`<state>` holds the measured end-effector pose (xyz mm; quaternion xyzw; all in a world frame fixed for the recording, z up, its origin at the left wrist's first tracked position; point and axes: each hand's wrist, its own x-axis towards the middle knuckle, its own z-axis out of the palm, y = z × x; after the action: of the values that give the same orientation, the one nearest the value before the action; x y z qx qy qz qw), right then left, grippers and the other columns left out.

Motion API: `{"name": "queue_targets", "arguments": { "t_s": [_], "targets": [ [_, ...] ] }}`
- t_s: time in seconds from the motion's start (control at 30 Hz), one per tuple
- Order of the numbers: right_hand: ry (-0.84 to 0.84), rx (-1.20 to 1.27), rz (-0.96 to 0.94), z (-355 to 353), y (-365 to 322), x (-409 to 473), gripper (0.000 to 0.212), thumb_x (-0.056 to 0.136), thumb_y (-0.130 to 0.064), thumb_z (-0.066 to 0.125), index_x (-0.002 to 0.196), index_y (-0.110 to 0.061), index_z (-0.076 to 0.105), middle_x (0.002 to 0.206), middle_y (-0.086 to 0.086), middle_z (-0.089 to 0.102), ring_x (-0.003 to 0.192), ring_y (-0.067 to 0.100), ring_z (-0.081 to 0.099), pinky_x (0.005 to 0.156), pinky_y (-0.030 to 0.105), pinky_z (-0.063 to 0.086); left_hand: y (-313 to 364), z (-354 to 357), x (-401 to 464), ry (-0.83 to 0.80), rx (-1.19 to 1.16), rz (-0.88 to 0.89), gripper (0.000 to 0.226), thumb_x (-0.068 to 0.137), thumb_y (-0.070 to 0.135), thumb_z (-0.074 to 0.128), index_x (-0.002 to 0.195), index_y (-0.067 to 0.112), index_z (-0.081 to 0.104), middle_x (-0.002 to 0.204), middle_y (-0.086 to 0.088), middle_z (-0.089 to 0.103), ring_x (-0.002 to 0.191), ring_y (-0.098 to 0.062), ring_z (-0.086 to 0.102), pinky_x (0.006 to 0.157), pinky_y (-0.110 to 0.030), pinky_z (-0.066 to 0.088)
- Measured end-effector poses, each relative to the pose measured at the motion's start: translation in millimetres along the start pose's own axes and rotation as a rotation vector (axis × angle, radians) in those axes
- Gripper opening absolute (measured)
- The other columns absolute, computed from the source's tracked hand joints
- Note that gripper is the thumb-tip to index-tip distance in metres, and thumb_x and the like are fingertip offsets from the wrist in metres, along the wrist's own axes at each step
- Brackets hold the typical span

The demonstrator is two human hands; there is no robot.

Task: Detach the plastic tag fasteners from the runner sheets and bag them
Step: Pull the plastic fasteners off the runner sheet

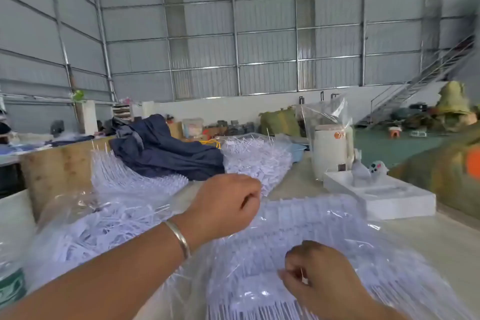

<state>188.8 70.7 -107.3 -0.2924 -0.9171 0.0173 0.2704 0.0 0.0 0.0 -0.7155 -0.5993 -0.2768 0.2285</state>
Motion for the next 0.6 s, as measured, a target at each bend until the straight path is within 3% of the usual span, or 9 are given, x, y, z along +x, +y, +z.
{"name": "queue_targets", "arguments": {
  "t_s": [0.07, 0.13, 0.2, 0.27, 0.33, 0.4, 0.5, 0.57, 0.6],
  "targets": [
    [-0.042, -0.070, -0.020, 15.2, -5.1, -17.8, 0.031, 0.089, -0.041, 0.046, 0.071, -0.015, 0.051, 0.073, -0.006, 0.052, 0.079, 0.006, 0.047, 0.060, 0.021, 0.031, 7.5, 27.4, -39.8, -0.192, 0.156, 0.055, 0.015, 0.079, 0.029, 0.036, 0.067, 0.021, 0.040, 0.071, -0.001, 0.057, 0.070, -0.024, 0.053, 0.059, -0.034, 0.039],
    [-0.105, -0.116, -0.071, 26.6, -10.9, -30.9, 0.024, 0.091, -0.035, 0.042, 0.073, -0.020, 0.048, 0.085, -0.004, 0.057, 0.093, 0.014, 0.052, 0.070, 0.027, 0.035, 11.5, 50.0, -76.5, -0.189, -0.021, -0.150, 0.021, 0.082, 0.027, 0.044, 0.063, 0.016, 0.043, 0.062, -0.002, 0.052, 0.061, -0.019, 0.050, 0.057, -0.036, 0.041],
    [-0.124, -0.263, -0.184, 30.2, -14.1, -38.3, 0.022, 0.094, -0.031, 0.036, 0.088, -0.020, 0.054, 0.104, 0.004, 0.059, 0.106, 0.022, 0.052, 0.083, 0.032, 0.041, 16.3, 65.3, -106.2, -0.077, -0.203, -0.300, 0.022, 0.078, 0.027, 0.049, 0.065, 0.010, 0.054, 0.058, -0.004, 0.054, 0.053, -0.012, 0.050, 0.057, -0.035, 0.043],
    [-0.115, -0.310, -0.179, 28.2, -12.0, -39.0, 0.028, 0.096, -0.031, 0.034, 0.106, -0.017, 0.056, 0.114, 0.005, 0.055, 0.113, 0.024, 0.049, 0.090, 0.035, 0.042, 18.4, 71.2, -123.5, -0.129, -0.192, -0.278, 0.023, 0.075, 0.032, 0.047, 0.077, 0.015, 0.064, 0.071, 0.001, 0.063, 0.067, -0.010, 0.058, 0.065, -0.030, 0.046],
    [-0.102, -0.397, -0.182, 23.6, -9.7, -34.9, 0.028, 0.096, -0.034, 0.042, 0.111, -0.017, 0.059, 0.116, 0.004, 0.055, 0.112, 0.023, 0.051, 0.088, 0.035, 0.045, 18.8, 77.0, -133.1, -0.205, -0.113, -0.156, 0.026, 0.078, 0.033, 0.047, 0.090, 0.025, 0.069, 0.092, 0.010, 0.066, 0.089, -0.004, 0.059, 0.078, -0.019, 0.044],
    [0.003, -0.423, -0.181, 15.7, -12.0, -28.0, 0.027, 0.081, -0.039, 0.067, 0.101, -0.021, 0.069, 0.104, 0.001, 0.064, 0.096, 0.019, 0.063, 0.073, 0.032, 0.053, 16.9, 80.1, -134.3, -0.278, -0.059, -0.137, 0.032, 0.085, 0.032, 0.046, 0.109, 0.032, 0.067, 0.114, 0.017, 0.061, 0.109, -0.001, 0.053, 0.088, -0.012, 0.037],
    [0.049, -0.350, -0.090, 22.2, -3.6, -26.3, 0.043, 0.063, -0.045, 0.081, 0.101, -0.024, 0.075, 0.101, -0.005, 0.071, 0.089, 0.014, 0.069, 0.067, 0.027, 0.057, 13.7, 89.3, -130.4, -0.346, 0.026, -0.159, 0.046, 0.089, 0.036, 0.042, 0.135, 0.040, 0.048, 0.139, 0.023, 0.043, 0.127, 0.002, 0.040, 0.099, -0.009, 0.028],
    [0.008, -0.359, -0.051, 30.6, 7.6, -30.2, 0.048, 0.045, -0.052, 0.086, 0.087, -0.030, 0.079, 0.095, -0.007, 0.075, 0.082, 0.009, 0.072, 0.061, 0.026, 0.059, 14.4, 94.1, -129.8, -0.366, 0.063, -0.195, 0.054, 0.091, 0.041, 0.040, 0.145, 0.040, 0.033, 0.150, 0.020, 0.029, 0.136, 0.000, 0.029, 0.105, -0.013, 0.025],
    [0.006, -0.384, -0.031, 32.6, 12.5, -31.8, 0.045, 0.045, -0.055, 0.084, 0.085, -0.034, 0.079, 0.098, -0.007, 0.075, 0.083, 0.007, 0.072, 0.062, 0.029, 0.060, 14.1, 94.7, -129.3, -0.355, 0.079, -0.215, 0.056, 0.093, 0.043, 0.038, 0.147, 0.039, 0.027, 0.155, 0.019, 0.022, 0.140, 0.000, 0.023, 0.107, -0.015, 0.024]
  ]
}}
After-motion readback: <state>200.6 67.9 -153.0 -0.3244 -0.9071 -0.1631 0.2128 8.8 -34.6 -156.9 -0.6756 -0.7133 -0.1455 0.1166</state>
